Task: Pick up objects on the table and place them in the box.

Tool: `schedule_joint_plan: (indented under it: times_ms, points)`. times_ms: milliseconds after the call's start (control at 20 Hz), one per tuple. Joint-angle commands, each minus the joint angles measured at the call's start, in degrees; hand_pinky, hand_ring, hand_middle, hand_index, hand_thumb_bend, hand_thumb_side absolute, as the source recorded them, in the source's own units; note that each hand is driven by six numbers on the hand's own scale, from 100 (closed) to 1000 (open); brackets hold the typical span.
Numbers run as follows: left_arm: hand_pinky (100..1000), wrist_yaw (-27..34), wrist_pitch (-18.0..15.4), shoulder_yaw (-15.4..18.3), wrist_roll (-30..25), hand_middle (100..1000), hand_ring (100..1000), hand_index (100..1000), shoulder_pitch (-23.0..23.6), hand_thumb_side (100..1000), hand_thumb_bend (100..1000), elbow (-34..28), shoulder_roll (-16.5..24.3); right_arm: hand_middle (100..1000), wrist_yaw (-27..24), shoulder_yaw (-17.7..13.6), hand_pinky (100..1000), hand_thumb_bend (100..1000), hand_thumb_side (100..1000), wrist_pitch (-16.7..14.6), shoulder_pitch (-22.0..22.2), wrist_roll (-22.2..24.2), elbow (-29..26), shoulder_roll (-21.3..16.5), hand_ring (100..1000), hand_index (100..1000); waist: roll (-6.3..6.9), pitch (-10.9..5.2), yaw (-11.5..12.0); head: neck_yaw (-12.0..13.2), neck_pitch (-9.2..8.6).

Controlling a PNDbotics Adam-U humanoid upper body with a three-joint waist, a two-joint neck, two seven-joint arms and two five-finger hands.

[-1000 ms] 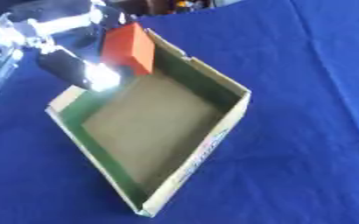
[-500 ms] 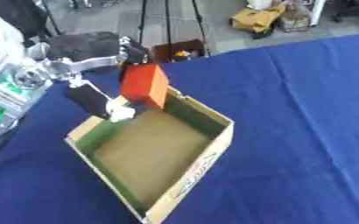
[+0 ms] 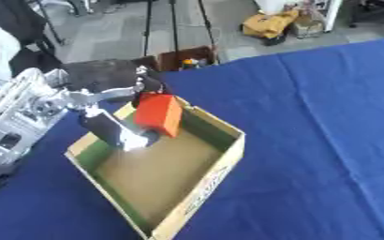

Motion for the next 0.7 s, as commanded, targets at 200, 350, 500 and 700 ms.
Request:
schedule_joint_plan:
  times_ms: [200,350,500,700]
  points:
    - [194,-0.5,-0.4,0.5,-0.2,460,447,792,-0.8,361,100,-0.9,0.9,784,0.5,-0.4,744,100,571,0.1,-0.6,-0.3,-1.0,-0.9,696,739,-1.49,-0.43,-0.1,-1.1,-1.85]
    - [194,-0.8,-0.5,0.7,-0.2,459,447,792,-0.7,361,100,-1.0,0.9,784,0.5,-0.4,744,100,563,0.1,-0.6,-0.3,-1.0,-0.8,696,739,-1.47,-0.54,-0.4,-1.2,-2.03]
    - [194,-1.1,-0.5,0.9,-0.2,459,448,792,-0.6,361,100,-0.9,0.9,784,0.5,-0.4,744,100,563,0.1,-0.6,-0.4,-1.0,-0.8,696,739,-1.49,-0.66,-0.5,-1.4,-2.39]
    - [189,-0.9,0.0,2.0,0.1,453,443,790,-0.3,361,100,-0.6,0.7,785,0.5,-0.4,744,100,560,0.2,-0.6,-0.5,-1.0,-0.7,696,739,-1.52,-0.72,-0.5,-1.4,-2.91]
